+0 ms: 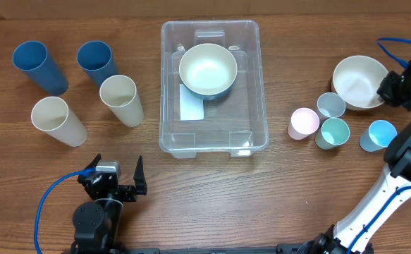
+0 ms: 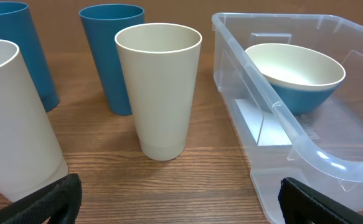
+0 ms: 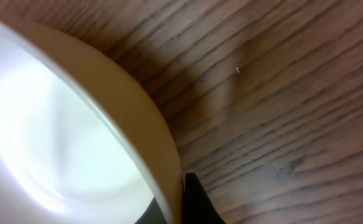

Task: Pack container
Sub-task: 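Reach the right gripper to the second cream bowl and grasp it, then stack the second cream bowl onto the bowls in the container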

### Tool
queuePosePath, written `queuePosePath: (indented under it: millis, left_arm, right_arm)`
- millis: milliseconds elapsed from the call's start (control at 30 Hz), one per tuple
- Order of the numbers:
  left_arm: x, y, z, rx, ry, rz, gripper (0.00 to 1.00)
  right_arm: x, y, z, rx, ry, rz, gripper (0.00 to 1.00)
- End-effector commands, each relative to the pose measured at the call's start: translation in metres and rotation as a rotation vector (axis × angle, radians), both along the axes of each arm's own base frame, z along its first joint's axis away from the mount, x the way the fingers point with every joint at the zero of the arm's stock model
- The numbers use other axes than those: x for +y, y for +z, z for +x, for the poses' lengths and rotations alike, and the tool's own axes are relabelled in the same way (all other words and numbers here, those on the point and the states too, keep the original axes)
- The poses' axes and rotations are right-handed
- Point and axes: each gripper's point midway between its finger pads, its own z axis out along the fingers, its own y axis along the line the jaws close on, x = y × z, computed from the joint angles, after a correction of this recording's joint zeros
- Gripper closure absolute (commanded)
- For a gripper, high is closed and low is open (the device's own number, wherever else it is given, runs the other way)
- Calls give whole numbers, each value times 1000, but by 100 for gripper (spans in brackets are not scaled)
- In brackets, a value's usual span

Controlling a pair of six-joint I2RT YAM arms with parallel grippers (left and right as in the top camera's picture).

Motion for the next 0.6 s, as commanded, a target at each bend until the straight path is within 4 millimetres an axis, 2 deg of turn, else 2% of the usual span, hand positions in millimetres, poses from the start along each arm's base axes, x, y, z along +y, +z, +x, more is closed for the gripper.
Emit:
queuePosePath:
  millis: [0,100,167,267,300,367,433,533,567]
  left_arm:
    - [-1,1,0,-9,-12,15,0]
    - [-1,1,0,-9,-12,15,0]
    - [-1,1,0,-9,-12,15,0]
    - [-1,1,0,-9,-12,15,0]
    - [-1,1,0,-9,-12,15,0]
    - [-1,1,0,-9,-12,15,0]
    - [-1,1,0,-9,-12,15,0]
    - [-1,1,0,-9,-12,15,0]
    - [-1,1,0,-9,-12,15,0]
  right_arm:
    - [-3,62,35,-152,-10,-34,96]
    - [18,106,53,-210,36,-60,96]
    - [55,141,70,-257,71,-52,96]
    - [111,188,84,-339,153,-30,96]
    - [140,212,86,-385,209,-11,96]
    - [168,232,83,-416,261,0,96]
    - [210,244,75,-417,339,42,96]
    - [283,235,57,-338,473,99,96]
    - [300,234,54,-329,506,107,96]
